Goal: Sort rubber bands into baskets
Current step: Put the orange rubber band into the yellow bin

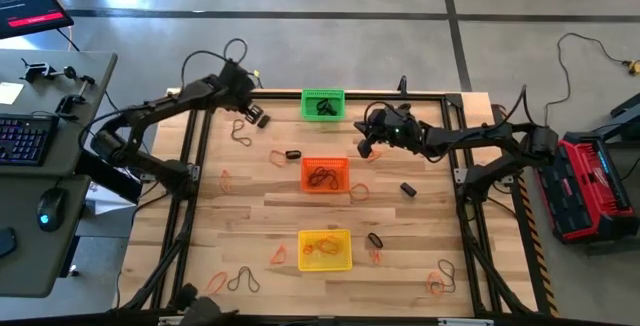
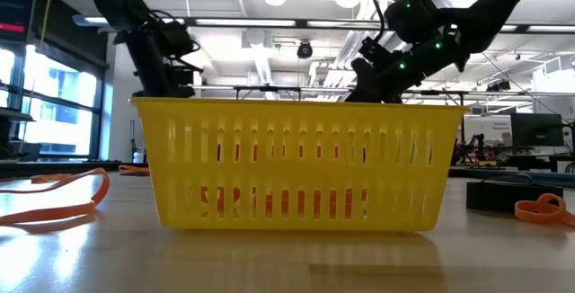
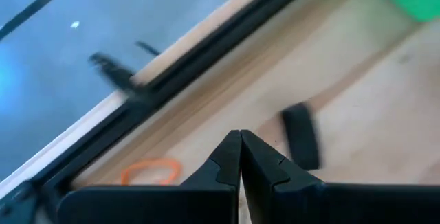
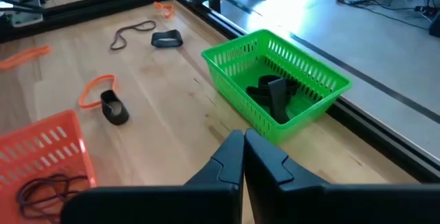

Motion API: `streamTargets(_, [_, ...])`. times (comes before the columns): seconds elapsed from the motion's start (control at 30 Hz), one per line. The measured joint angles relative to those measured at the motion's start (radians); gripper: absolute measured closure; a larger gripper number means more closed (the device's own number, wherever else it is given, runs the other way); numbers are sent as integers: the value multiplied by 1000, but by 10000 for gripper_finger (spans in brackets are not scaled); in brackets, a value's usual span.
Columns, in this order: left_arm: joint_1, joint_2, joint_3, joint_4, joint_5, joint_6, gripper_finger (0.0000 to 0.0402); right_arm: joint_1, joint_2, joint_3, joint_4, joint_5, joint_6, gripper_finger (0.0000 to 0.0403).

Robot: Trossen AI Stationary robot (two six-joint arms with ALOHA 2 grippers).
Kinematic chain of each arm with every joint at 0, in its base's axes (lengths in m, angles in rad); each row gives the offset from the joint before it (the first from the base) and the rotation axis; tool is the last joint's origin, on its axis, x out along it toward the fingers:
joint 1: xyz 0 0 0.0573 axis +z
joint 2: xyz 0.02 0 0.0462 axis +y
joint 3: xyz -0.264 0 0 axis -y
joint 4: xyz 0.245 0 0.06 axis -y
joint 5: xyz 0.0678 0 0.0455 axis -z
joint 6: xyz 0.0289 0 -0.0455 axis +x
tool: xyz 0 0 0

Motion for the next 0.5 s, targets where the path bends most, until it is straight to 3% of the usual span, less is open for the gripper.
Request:
streamTargets(0.3, [96,20,5,-112,31,-20,400,0,0,0,2,-1,-4,403])
streamTargets(0.5, [97,97,6,-114,22,-3,369,0,0,0,10,-13,-4,403])
